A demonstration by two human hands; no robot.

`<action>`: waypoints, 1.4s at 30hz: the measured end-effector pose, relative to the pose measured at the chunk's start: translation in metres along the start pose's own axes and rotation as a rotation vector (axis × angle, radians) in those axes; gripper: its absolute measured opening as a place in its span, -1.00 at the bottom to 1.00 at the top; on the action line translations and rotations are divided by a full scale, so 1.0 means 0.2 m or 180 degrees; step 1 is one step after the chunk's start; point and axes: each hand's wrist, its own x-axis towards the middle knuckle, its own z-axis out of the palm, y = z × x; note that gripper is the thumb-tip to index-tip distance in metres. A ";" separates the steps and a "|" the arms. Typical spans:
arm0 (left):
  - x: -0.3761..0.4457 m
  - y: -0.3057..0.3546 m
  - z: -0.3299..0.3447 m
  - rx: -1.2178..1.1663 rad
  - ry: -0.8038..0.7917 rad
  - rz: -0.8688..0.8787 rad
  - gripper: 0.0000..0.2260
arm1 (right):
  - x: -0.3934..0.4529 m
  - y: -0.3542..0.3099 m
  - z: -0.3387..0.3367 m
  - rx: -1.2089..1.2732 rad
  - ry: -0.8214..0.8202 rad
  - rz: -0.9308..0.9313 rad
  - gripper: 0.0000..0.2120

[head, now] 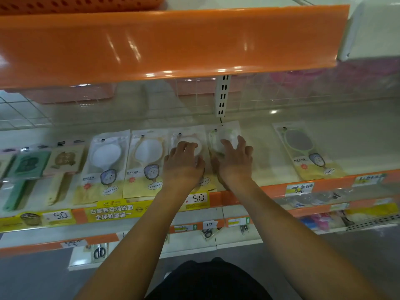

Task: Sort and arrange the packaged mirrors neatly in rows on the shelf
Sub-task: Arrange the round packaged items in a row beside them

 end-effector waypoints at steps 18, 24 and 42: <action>0.02 0.03 0.01 0.0074 -0.0042 -0.0001 -0.66 | -0.10 0.04 0.12 -0.0591 0.0314 -0.0227 -0.61; 0.02 0.07 0.04 0.0111 -0.0064 -0.0001 -0.64 | -0.09 0.06 0.08 -0.0504 0.0208 -0.0101 -0.56; 0.17 0.77 0.36 -0.0002 -0.0440 0.0787 -0.59 | 0.07 0.81 -0.39 -0.0518 0.0671 0.0743 -0.34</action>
